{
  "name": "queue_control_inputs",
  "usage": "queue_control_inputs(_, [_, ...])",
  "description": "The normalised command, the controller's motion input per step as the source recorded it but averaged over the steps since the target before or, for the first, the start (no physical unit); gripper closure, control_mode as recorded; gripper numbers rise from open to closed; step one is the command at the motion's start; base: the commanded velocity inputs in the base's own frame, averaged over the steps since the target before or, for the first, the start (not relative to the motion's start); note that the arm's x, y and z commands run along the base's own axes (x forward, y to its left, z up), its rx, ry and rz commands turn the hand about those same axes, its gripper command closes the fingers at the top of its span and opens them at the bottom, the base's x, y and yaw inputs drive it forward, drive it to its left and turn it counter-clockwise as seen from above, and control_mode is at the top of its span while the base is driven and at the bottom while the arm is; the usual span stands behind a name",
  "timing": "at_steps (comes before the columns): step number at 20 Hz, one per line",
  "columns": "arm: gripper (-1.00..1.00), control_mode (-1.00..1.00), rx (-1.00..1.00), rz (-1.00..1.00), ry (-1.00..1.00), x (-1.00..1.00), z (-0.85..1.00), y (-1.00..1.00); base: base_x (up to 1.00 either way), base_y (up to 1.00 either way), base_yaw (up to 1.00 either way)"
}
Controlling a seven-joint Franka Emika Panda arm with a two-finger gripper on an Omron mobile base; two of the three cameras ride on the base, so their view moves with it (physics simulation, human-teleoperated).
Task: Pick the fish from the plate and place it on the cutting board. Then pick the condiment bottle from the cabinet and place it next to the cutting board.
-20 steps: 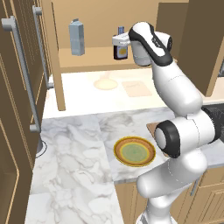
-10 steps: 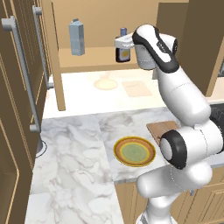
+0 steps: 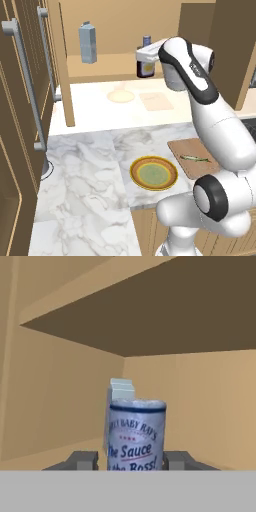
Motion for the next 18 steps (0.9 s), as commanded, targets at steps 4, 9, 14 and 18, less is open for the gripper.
queue_control_inputs(4, [1.0,-1.0,0.0,0.0,0.01,-0.7,0.0,0.0,0.0,0.0,0.0])
queue_control_inputs(9, [1.0,-1.0,0.0,0.0,0.02,-0.72,0.0,0.0,0.0,0.0,0.0])
queue_control_inputs(14, [1.0,-1.0,0.0,0.0,0.03,-0.71,0.0,0.0,0.0,0.0,0.0])
queue_control_inputs(18, [1.0,-1.0,0.0,0.0,0.04,-0.69,0.0,0.0,0.0,0.0,0.0])
